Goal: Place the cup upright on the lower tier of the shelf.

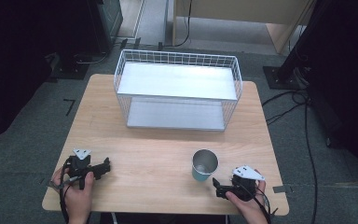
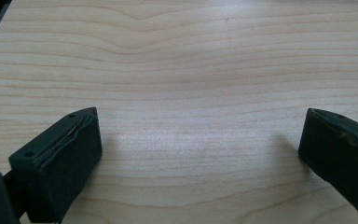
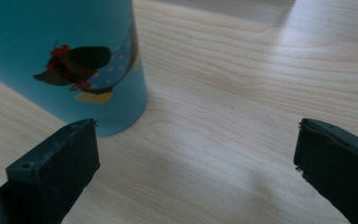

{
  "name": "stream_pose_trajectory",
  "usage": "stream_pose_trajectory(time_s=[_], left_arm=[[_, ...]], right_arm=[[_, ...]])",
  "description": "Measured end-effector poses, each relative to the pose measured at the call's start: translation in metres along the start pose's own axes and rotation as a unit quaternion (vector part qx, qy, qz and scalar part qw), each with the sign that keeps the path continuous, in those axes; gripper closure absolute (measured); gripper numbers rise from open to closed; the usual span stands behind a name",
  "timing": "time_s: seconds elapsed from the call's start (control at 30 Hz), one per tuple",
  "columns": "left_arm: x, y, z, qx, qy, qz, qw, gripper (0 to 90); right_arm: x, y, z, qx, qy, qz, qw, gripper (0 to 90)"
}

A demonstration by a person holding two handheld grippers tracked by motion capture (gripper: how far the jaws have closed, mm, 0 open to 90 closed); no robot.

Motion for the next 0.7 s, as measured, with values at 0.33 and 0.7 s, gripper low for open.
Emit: stream_pose_trajectory(time_s=[0.33, 0.7], left_arm=[[0.000, 0.000, 0.000, 0.000, 0.000, 0.000, 1.0000, 0.0], [0.000, 0.000, 0.000, 0.000, 0.000, 0.000, 1.0000, 0.0]], right_arm=[[0.020, -0.003, -0.001, -0.009, -0.037, 0.008, 0.9992, 0.1], [0.043, -0.010, -0.002, -0.026, -0.056, 0.012, 0.9980, 3.1]])
Point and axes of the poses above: each handheld gripper's, and its own axes: z roughly backward along the jaws, y roughly out of its underside, x roughly to its left, the point moved 9 cm from there along -z, roughly forward along the jaws, and after that the axes turned 2 degrees about -x, right-handed, at the moved point
